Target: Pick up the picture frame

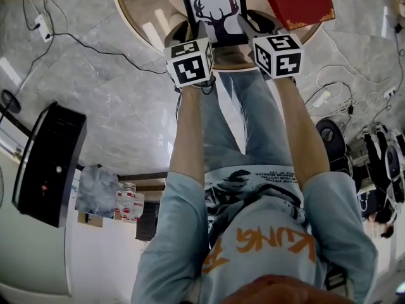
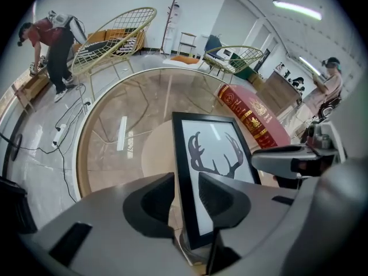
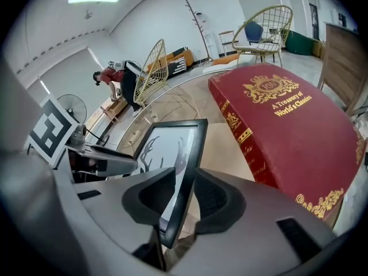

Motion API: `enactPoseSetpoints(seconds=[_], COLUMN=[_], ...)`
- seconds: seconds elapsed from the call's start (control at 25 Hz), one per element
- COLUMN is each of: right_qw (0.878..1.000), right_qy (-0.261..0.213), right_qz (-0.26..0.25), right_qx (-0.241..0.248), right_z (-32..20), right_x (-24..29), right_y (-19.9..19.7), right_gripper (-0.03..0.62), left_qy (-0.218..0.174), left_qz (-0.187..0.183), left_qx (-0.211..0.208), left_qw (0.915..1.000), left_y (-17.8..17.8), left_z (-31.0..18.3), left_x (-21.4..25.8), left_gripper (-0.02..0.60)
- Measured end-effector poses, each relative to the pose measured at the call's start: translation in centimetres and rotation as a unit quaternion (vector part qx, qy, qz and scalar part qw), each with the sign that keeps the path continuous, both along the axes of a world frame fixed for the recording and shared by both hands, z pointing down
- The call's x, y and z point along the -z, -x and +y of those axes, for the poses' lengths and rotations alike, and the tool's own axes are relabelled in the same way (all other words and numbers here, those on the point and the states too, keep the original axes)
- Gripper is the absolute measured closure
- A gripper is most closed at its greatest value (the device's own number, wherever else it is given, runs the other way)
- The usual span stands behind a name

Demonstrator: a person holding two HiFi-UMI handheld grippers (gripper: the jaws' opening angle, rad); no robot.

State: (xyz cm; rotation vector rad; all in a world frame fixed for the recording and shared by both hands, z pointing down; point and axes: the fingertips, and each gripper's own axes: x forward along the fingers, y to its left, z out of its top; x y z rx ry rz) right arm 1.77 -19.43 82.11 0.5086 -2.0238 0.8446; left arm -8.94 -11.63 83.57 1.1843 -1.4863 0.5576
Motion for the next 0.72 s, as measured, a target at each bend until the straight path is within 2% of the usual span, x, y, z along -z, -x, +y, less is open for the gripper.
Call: enactPoseSetpoints(seconds=[0.08, 0.24, 0.44, 0.6, 0.72], right_qw=[1.000, 1.000, 1.000, 0.999, 0.999], right_qy=[-0.003, -0.002, -0.003, 0.025, 0.029], right_qz=[0.006, 0.019, 0.027, 0.011, 0.013], right_qx=[0.001, 0.006, -0.002, -0.027, -0.022], right_z=[-0.3, -0.4, -0.3, -0.3, -0.2], right_x=[-0.3, -1.0, -1.4, -1.5, -1.4], right_y=[0.1, 0.2, 0.0, -0.2, -0.1], right_gripper=[0.490, 0.480, 0.502, 0.506, 0.509], left_qy=[-0.003, -0.010, -0.011, -0.007, -0.009], left_qz=[0.009, 0.009, 0.034, 0.051, 0.052], left_qx=[-0.003, 0.000, 0.025, 0.015, 0.032], left_qw=[1.0000, 0.9999, 0.9990, 0.9986, 0.9981], left_y=[-0.2, -0.2, -0.3, -0.3, -0.1], left_z=[-0.2, -0.3, -0.1, -0.2, 0.0], left_x=[-0.1, -0.3, -0.5, -0.4, -0.1], left_gripper=[0.453, 0.453, 0.454, 0.457, 0.470])
